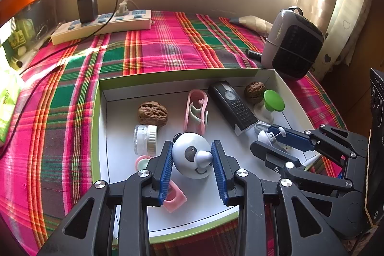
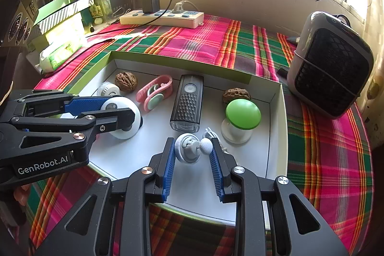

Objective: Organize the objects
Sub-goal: 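Lift and carry the white fan and white knob over the box with both tools, then open the left tool releasing the white fan while the right tool releases the white knob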

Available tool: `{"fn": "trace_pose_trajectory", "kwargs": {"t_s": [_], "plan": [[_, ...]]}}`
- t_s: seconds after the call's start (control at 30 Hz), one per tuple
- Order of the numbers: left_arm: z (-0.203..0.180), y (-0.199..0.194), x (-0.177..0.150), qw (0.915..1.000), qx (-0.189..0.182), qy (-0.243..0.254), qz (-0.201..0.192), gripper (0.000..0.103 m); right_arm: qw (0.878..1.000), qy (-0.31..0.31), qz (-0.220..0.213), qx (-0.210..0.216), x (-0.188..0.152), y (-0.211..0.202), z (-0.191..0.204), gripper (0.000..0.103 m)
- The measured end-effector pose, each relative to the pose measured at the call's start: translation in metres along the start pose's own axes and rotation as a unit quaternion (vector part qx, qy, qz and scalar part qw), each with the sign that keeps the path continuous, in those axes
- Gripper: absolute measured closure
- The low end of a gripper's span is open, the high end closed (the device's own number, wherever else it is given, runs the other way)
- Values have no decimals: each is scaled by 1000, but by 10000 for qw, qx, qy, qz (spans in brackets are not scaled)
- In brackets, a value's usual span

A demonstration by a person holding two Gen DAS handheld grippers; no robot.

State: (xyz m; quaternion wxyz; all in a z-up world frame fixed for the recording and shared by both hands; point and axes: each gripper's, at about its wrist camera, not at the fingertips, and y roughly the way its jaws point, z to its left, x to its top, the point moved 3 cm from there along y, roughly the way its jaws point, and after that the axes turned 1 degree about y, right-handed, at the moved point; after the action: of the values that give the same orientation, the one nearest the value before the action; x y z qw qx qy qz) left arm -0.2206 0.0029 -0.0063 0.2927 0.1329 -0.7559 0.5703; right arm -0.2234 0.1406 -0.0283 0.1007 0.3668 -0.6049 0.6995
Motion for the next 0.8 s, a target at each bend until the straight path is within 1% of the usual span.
{"fn": "trace_pose_trajectory", "kwargs": {"t_s": [0.4, 0.47, 0.53, 0.57, 0.8], "plan": [[-1, 0, 0, 10000, 78, 19, 12, 71, 10000, 39, 20, 21, 0, 1, -1, 73], [-2, 0, 0, 10000, 73, 15, 10, 70, 10000, 29, 15, 6, -1, 1, -2, 71], [-2, 0, 0, 10000, 92, 23, 9, 70, 10000, 30, 8, -19, 0, 0, -2, 66], [-2, 0, -1, 9999, 98, 28, 8, 70, 10000, 41, 5, -22, 0, 0, -3, 65], [-1, -2, -2, 9998, 176, 20, 15, 68, 10000, 94, 6, -29, -1, -1, -4, 65]]}}
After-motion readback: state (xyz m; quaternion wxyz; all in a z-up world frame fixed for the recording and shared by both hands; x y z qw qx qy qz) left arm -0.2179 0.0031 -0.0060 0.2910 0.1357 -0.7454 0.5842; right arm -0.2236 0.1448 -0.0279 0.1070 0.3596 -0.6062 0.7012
